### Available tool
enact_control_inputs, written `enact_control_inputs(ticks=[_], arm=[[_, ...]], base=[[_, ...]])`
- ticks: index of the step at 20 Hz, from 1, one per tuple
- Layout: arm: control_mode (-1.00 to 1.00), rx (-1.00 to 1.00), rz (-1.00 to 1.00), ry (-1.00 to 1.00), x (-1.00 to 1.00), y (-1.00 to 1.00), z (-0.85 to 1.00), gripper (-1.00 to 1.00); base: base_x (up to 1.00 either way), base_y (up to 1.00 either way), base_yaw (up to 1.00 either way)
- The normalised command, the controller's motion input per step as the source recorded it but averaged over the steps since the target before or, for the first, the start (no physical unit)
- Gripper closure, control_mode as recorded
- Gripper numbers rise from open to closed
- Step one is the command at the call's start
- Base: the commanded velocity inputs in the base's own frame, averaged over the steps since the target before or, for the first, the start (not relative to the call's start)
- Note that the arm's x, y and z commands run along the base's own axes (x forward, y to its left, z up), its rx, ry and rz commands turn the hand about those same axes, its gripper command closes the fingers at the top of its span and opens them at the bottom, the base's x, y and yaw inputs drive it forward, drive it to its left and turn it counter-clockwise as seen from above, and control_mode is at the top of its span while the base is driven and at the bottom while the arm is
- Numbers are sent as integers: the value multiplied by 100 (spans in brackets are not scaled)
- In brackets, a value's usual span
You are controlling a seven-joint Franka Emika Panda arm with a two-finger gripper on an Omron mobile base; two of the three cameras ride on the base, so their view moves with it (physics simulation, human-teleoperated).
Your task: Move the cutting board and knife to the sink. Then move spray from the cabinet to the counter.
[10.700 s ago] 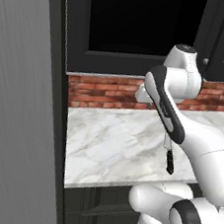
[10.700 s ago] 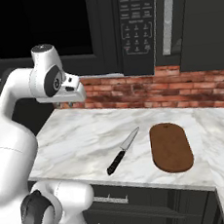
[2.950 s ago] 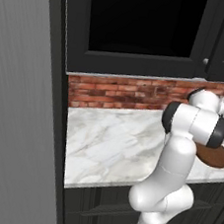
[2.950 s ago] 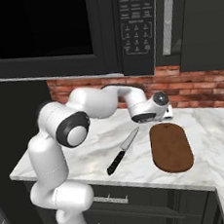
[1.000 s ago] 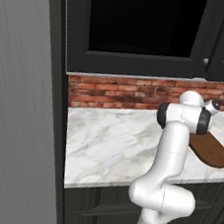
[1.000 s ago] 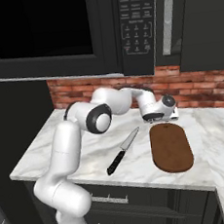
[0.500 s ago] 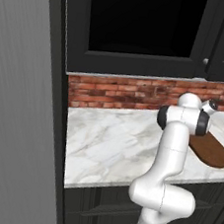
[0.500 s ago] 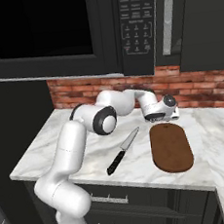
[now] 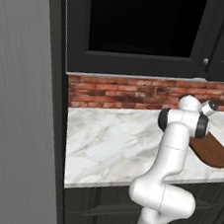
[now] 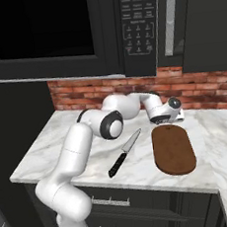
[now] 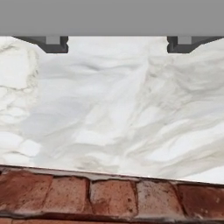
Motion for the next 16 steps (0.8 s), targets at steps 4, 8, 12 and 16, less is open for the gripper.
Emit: enact_control_inputs(ticks=[4, 8, 12, 16], arm=[[-100, 0, 0, 3, 0, -24, -33, -100], [-100, 0, 0, 1, 0, -23, -27, -100], [-100, 0, 0, 3, -37, -13, -36, -100], [-100, 0, 0, 0, -94, 0, -66, -100]], base=[[0, 0, 0], [0, 0, 0], [0, 0, 0], [0, 0, 0]])
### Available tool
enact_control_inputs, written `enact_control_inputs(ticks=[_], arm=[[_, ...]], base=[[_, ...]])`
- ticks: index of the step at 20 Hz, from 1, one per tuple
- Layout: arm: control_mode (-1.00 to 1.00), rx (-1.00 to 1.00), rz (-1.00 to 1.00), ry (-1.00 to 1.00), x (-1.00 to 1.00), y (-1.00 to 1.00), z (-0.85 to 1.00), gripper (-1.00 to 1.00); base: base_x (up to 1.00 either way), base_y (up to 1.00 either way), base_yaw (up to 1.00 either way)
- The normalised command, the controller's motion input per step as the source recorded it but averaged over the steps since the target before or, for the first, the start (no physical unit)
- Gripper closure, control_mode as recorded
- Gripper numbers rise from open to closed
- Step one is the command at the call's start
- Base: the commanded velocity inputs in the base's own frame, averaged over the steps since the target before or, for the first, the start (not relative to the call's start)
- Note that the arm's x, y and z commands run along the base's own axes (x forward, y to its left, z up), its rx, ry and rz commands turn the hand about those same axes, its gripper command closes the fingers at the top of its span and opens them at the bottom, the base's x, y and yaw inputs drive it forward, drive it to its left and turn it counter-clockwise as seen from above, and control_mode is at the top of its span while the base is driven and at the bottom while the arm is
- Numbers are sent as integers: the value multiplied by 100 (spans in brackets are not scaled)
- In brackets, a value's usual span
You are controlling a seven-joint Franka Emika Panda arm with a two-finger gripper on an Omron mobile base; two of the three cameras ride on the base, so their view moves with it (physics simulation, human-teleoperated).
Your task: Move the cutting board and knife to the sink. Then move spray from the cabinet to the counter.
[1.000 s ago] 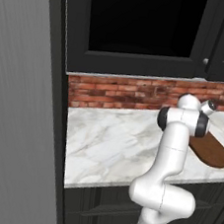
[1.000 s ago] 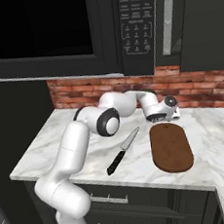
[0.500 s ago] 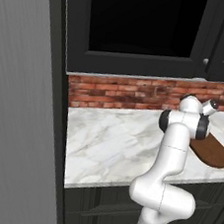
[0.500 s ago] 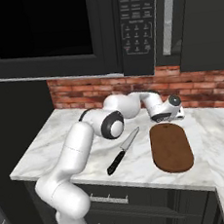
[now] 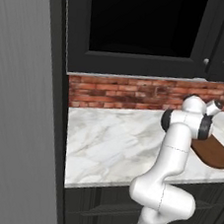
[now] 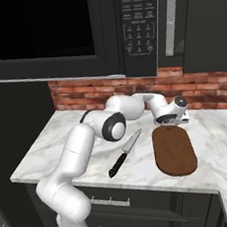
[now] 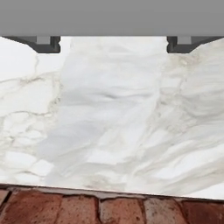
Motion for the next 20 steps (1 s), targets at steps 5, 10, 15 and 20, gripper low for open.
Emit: enact_control_inputs(ticks=[5, 10, 15, 20], arm=[[-100, 0, 0, 0, -100, 0, -89, -100], [-100, 0, 0, 0, -100, 0, -77, -100], [-100, 0, 0, 0, -100, -24, -50, -100], [-100, 0, 0, 0, -100, -34, -39, -100]], base=[[0, 0, 0], [0, 0, 0], [0, 0, 0], [0, 0, 0]])
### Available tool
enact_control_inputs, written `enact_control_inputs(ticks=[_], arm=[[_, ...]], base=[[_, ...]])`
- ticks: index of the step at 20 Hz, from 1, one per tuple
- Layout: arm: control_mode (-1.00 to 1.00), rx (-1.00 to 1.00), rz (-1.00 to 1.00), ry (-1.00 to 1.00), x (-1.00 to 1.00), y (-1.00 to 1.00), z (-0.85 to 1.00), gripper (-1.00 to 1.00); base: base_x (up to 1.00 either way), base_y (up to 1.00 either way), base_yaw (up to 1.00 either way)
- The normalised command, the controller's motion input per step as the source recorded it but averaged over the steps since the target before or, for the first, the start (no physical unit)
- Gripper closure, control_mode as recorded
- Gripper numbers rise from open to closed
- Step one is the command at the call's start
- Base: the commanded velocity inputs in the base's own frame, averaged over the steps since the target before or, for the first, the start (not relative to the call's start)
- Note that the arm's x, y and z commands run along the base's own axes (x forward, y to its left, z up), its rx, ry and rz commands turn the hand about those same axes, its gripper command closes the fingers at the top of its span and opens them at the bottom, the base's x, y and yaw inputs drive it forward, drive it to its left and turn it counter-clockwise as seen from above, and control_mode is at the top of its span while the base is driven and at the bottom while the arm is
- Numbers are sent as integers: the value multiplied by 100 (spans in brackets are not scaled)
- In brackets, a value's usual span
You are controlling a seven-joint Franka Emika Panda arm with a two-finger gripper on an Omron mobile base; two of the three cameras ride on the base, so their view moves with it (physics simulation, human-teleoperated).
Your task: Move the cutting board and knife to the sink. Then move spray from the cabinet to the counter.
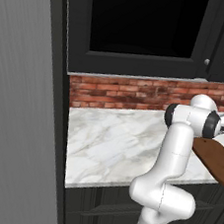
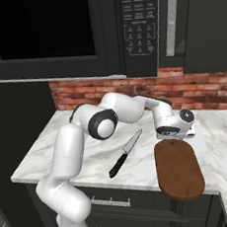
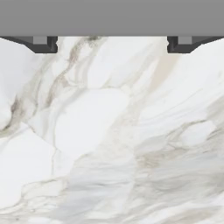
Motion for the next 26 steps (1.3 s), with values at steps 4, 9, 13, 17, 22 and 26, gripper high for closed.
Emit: enact_control_inputs(ticks=[4, 9, 13, 17, 22, 26], arm=[[-100, 0, 0, 0, -100, -20, -38, -100], [-100, 0, -1, -2, -47, -1, -23, -100], [-100, -1, 0, -8, 32, 27, 0, -100], [-100, -1, 0, -2, 35, 11, 0, -100], [-100, -3, 0, -4, -5, 1, 26, -100], [-100, 0, 0, -1, -37, 9, 56, -100]], base=[[0, 0, 0], [0, 0, 0], [0, 0, 0], [0, 0, 0], [0, 0, 0], [0, 0, 0]])
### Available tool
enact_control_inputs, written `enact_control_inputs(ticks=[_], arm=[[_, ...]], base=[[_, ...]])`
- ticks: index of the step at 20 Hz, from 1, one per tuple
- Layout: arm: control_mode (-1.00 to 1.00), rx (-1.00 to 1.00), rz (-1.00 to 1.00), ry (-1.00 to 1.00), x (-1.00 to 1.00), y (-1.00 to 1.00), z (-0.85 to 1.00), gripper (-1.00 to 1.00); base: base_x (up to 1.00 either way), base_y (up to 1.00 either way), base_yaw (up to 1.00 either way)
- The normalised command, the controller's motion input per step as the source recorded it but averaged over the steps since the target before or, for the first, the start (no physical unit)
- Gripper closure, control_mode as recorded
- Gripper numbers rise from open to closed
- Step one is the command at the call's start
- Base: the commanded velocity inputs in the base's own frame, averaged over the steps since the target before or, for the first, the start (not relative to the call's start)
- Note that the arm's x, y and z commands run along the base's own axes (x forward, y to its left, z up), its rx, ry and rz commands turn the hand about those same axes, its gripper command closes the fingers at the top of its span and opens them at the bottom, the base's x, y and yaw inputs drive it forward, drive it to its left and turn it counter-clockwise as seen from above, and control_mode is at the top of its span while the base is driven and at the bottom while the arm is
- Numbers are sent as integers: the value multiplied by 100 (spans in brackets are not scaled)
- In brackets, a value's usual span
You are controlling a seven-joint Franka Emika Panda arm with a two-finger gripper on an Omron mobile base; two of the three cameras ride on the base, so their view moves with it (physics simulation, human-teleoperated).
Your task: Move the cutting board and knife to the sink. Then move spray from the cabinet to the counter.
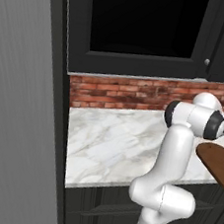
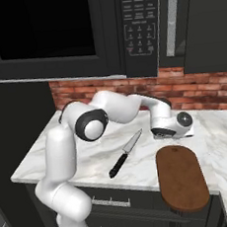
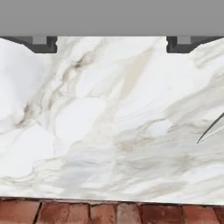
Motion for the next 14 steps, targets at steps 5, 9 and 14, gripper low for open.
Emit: enact_control_inputs(ticks=[5, 9, 14], arm=[[-100, 0, 0, -1, -41, 12, 57, -100], [-100, 0, 0, -14, -47, 26, 14, -100], [-100, -4, 3, -24, -86, 29, 3, -100]], base=[[0, 0, 0], [0, 0, 0], [0, 0, 0]])
